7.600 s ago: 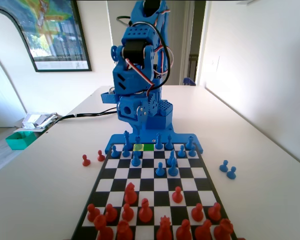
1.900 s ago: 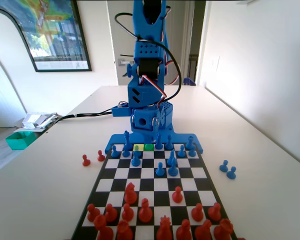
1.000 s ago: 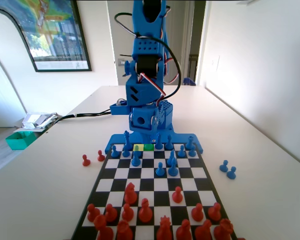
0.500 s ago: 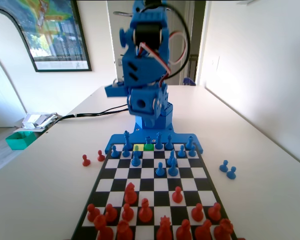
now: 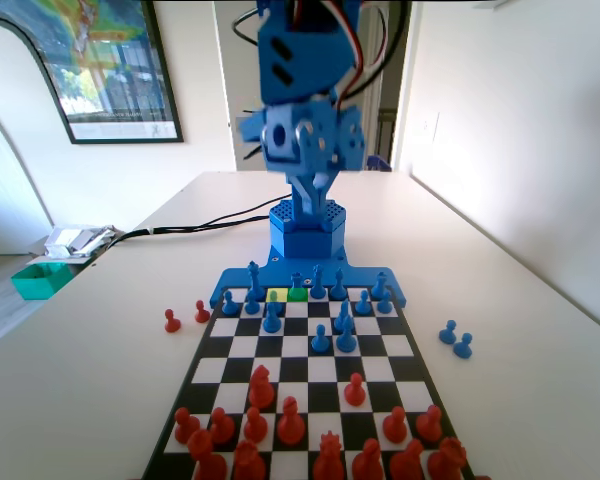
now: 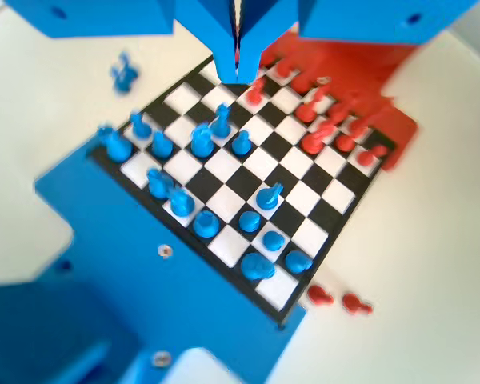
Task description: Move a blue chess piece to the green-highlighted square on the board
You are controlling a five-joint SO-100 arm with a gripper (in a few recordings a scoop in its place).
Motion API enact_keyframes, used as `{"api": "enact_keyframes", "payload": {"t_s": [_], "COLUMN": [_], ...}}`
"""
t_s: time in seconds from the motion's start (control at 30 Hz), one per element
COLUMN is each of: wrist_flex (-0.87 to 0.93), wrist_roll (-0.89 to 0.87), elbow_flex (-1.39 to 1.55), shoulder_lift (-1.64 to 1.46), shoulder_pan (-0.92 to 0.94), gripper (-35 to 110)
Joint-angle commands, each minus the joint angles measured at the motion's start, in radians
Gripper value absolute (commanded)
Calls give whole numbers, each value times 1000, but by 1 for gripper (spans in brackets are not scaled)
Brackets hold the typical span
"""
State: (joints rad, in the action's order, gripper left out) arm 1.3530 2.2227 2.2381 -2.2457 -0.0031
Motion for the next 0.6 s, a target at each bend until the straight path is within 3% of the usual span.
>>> {"api": "enact_keyframes", "payload": {"t_s": [0.0, 0.27, 0.57], "wrist_flex": [35, 84, 189], "wrist_roll": [-163, -368, -480], "elbow_flex": [-91, -109, -146], "shoulder_lift": [-109, -295, -483], "shoulder_pan": [-31, -51, -51], "gripper": [1, 1, 1]}}
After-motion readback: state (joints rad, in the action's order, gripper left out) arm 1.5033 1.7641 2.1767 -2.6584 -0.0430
